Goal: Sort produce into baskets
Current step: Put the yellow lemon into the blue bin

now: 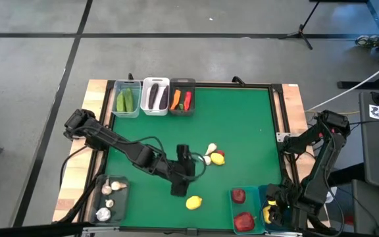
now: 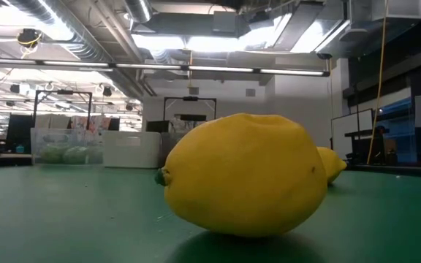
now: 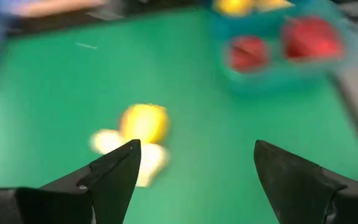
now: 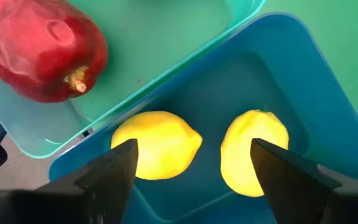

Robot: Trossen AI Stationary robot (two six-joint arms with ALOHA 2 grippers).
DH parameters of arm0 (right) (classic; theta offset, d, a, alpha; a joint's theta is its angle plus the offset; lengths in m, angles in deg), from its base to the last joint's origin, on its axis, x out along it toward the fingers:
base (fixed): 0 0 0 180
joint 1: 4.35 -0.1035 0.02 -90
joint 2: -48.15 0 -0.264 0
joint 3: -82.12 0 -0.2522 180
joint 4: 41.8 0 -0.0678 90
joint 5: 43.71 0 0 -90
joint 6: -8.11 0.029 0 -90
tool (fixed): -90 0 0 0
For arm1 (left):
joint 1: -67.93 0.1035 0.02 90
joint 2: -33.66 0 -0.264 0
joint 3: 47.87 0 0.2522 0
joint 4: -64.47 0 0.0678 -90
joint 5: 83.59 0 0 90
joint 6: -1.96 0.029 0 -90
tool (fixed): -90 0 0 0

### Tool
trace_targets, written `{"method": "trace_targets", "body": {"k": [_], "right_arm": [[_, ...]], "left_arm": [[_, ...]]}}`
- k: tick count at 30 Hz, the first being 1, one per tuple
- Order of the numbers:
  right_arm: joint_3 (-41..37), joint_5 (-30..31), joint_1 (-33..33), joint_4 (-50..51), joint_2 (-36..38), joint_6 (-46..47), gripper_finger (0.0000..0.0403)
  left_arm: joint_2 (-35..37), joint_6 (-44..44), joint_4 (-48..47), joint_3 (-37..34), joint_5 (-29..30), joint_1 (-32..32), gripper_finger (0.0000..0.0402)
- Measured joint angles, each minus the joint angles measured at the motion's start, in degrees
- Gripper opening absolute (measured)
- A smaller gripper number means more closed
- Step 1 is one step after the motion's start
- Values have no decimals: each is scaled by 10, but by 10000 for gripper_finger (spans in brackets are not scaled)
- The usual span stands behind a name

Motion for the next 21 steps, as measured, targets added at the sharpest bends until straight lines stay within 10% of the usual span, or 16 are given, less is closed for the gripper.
{"method": "trace_targets", "body": {"k": [5,21], "right_arm": [[0,0,0,-1,0,0,312],[0,27,0,0,0,-12,312]], "left_arm": [[-36,-53,5,0,-128,-10,308],[-151,-317,67,0,-100,-63,308]]}}
